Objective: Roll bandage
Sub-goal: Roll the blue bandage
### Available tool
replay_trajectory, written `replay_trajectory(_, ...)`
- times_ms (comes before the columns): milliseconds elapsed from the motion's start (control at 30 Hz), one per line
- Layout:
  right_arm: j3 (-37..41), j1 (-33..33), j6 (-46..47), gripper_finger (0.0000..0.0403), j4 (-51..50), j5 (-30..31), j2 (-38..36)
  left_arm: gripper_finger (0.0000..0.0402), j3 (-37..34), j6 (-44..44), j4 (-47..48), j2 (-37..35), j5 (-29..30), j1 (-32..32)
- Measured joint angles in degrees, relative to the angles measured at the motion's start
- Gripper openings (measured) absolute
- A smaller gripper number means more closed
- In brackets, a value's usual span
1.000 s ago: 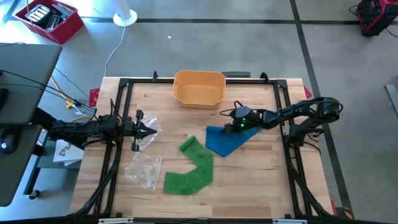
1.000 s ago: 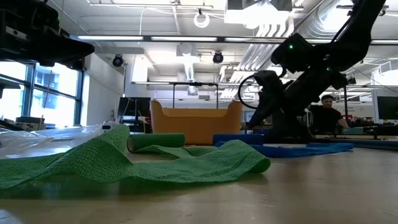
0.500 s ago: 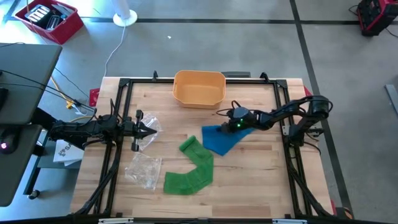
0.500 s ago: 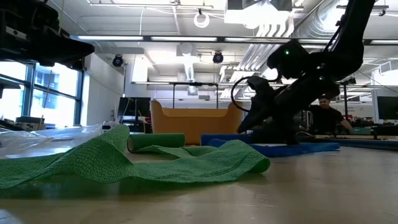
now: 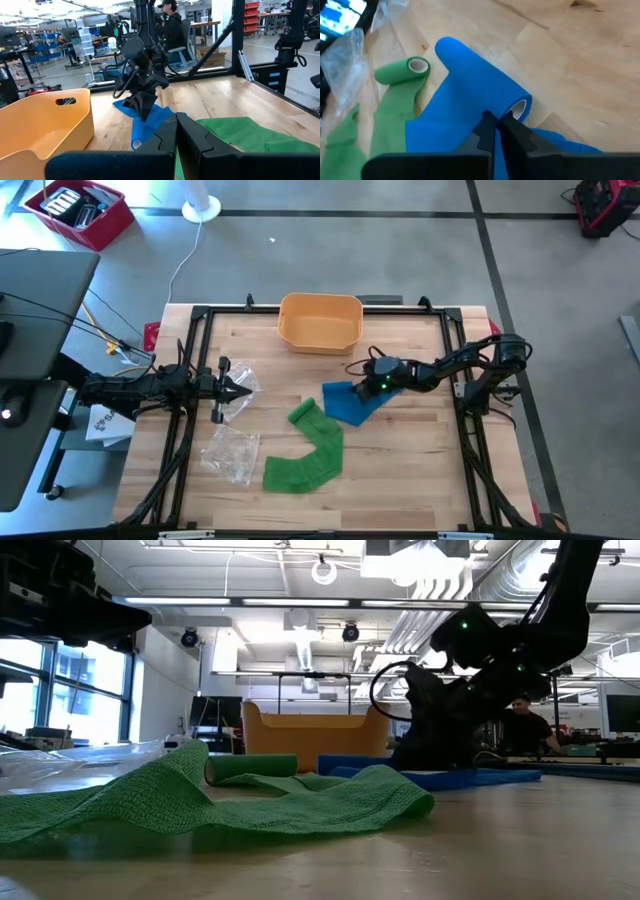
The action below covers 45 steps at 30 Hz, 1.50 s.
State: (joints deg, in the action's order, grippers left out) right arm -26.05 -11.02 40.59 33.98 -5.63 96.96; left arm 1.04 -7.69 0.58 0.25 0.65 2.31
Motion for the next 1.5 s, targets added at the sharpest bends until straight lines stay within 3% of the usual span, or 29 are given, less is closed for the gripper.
replay_trajectory(300,0.0,6.7,-16.0,0.0001,0.6,13.8,-9.8,0.0003,0.0,0.0,0.0,0.0,0.0,0.0)
replay_trajectory(700,-0.1,19.8,-52.9,0.0,0.5,25.8,-30.3,0.0003,0.0,0.0,0.0,0.0,0.0,0.0)
replay_trajectory(833,-2.3,26.0,-60.6,0.0,-0.4,30.6,-35.5,0.0003,0.0,0.0,0.0,0.0,0.0,0.0)
replay_trajectory(1000,-4.7,30.5,-65.2,0.0,-3.5,35.2,-37.2,0.0003,0.0,0.0,-0.1,0.0,0.1,0.0)
replay_trajectory(1200,-5.0,32.3,-65.0,0.0,-4.7,35.4,-37.2,0.0003,0.0,0.0,-4.4,0.0,6.0,0.0)
replay_trajectory(1400,-5.1,33.3,-64.3,0.0,-4.6,34.3,-37.4,0.0003,0.0,0.0,-6.2,0.0,6.4,0.0)
replay_trajectory(1500,-5.1,33.1,-61.9,0.0,-4.7,33.2,-37.4,0.0003,0.0,7.0,-10.3,0.1,4.6,0.1)
